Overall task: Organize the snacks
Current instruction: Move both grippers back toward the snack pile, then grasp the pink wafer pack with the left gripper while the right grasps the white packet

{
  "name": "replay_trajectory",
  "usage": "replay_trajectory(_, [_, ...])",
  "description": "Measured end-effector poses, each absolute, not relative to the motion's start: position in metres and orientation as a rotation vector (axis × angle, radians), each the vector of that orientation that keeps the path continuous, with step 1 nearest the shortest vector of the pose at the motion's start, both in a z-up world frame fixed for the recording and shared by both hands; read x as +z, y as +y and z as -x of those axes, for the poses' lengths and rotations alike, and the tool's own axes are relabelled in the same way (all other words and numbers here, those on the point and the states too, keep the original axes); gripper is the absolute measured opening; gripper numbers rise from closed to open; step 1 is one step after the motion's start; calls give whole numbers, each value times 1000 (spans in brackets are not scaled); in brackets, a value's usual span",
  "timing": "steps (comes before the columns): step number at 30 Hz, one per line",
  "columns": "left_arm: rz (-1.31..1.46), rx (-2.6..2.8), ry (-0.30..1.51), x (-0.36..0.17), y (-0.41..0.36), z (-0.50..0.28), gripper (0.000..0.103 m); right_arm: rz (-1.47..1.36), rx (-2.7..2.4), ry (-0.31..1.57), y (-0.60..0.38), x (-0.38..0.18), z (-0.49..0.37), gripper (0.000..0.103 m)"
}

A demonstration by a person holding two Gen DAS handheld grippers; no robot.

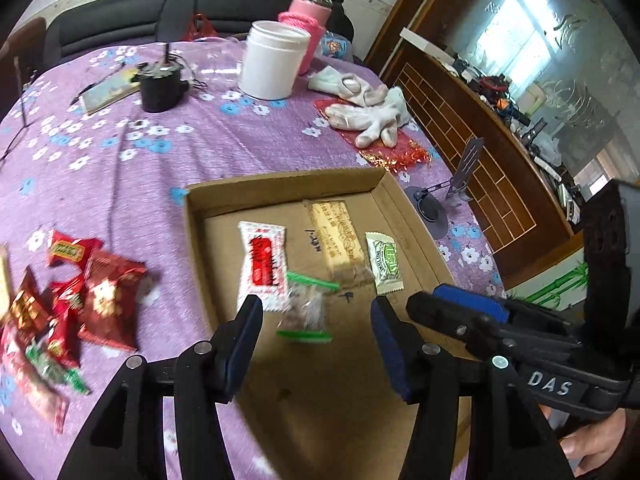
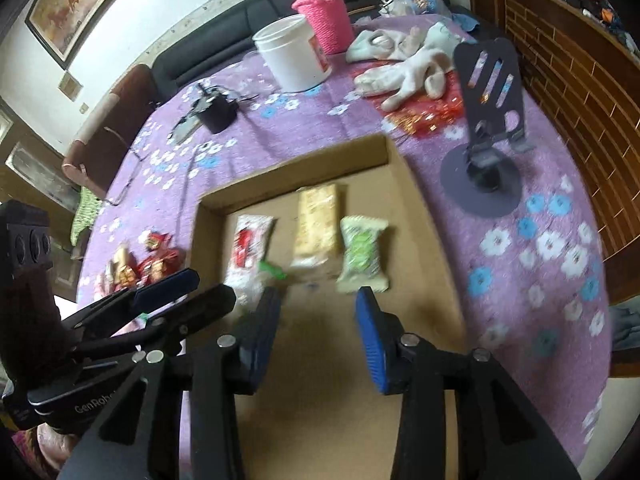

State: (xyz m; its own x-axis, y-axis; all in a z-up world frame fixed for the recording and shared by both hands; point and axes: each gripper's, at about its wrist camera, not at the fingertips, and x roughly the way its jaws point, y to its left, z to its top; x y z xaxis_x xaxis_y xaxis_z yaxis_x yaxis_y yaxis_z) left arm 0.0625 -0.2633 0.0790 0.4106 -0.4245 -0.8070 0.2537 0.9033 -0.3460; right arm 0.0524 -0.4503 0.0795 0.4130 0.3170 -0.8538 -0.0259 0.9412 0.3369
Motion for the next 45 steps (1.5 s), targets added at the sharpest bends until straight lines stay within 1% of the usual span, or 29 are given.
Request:
replay_trajectory(7, [205, -393, 1035, 91, -224, -46, 59, -269, 267, 1146, -412, 82, -47, 38])
replay_trajectory(14, [259, -328, 1002, 102, -167, -28, 59, -225, 342, 1154, -359, 89, -40, 38])
replay_trajectory(21, [337, -224, 995, 98, -99, -13, 59, -179, 406, 1177, -308, 86, -36, 38])
replay_trajectory(28, [454, -83, 999, 83, -16, -8, 59, -152, 450, 1198, -263, 79, -28, 38])
replay_trajectory(35, [557, 134, 1000, 67, 70, -22, 60, -134, 455, 1202, -245, 75, -20, 38])
replay_trajectory(41, [501, 242, 1105, 33, 86, -52, 60, -157, 419, 1209, -251, 73, -18, 39])
replay_trajectory(45, [465, 248, 1109, 19, 84, -61, 60, -161, 399, 1211, -252, 75, -18, 38])
